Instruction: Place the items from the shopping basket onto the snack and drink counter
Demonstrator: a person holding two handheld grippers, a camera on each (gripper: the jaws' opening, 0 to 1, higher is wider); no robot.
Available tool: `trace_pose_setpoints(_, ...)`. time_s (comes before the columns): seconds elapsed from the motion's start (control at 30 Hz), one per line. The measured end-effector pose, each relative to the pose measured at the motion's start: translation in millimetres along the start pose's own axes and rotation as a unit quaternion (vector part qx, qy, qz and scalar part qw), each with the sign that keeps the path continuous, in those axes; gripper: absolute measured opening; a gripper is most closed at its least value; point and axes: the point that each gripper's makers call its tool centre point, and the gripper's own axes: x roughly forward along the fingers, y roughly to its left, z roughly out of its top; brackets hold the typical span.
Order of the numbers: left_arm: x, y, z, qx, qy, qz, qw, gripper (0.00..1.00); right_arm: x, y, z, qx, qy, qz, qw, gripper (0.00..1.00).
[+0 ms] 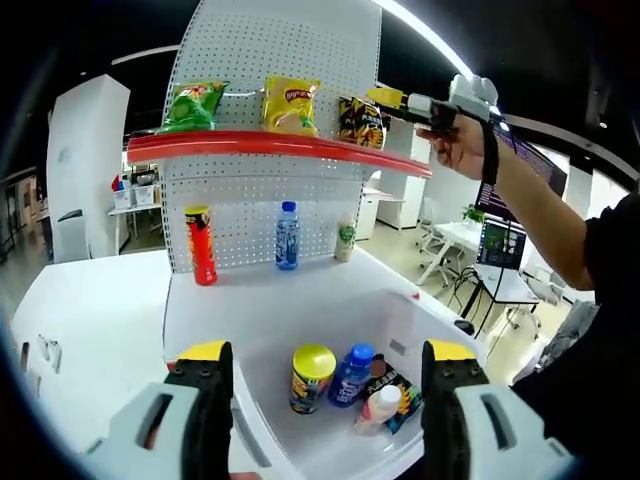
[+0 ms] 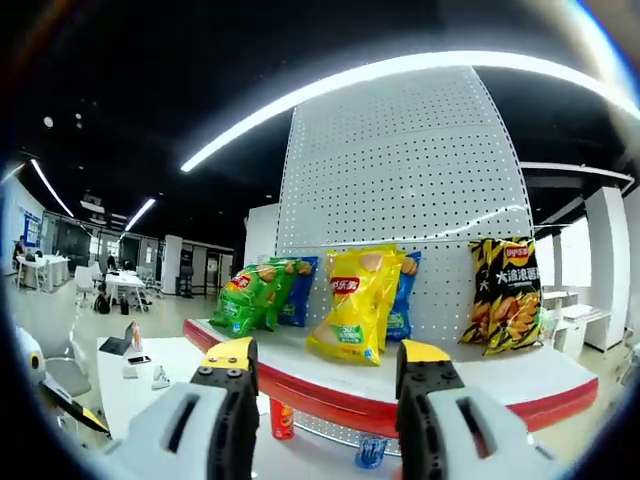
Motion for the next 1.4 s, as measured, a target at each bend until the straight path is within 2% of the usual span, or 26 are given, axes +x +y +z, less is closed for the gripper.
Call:
trace_pose_setpoints(0.3,1,0.0,0.2,0.002,0.001,-0.002,1.0000,0.76,-23,-18,1.8,0.014,0.002,-0.015,0.9998,0.53)
trace_pose_setpoints(0.47,2,0.1,0.3,0.002,0.003,-0.003,1.0000,0.76,-34,-8,-3.3,0.013,0.017,0.014,0.9997,0.55)
trace_pose_setpoints(0.53,2,0.4,0.7,0.003,0.003,-0.004,1.0000,0.76,-38,0,-6.0,-0.011,0.024,0.034,0.9991,0.60)
trace_pose_setpoints(0.6,3,0.7,0.5,0.004,0.004,-0.003,1.0000,0.76,-42,3,-8.4,-0.016,0.029,0.038,0.9987,0.59)
trace_pose_setpoints(0.83,4,-0.8,0.8,0.007,0.007,-0.005,0.9999,0.76,-56,11,-7.7,-0.018,0.020,0.063,0.9976,0.66)
trace_pose_setpoints(1.0,5,-0.2,0.9,0.007,0.008,-0.004,0.9999,0.76,-68,19,-3.1,-0.019,0.013,0.073,0.9971,0.66)
trace_pose_setpoints(1.17,7,-1.5,0.1,0.007,0.009,-0.005,0.9999,0.76,-81,21,0.1,-0.015,0.005,0.070,0.9974,0.62)
trace_pose_setpoints(1.4,8,-2.5,-1.2,0.005,0.009,-0.007,0.9999,0.76,-99,19,-9.0,0.000,0.012,0.062,0.9980,0.60)
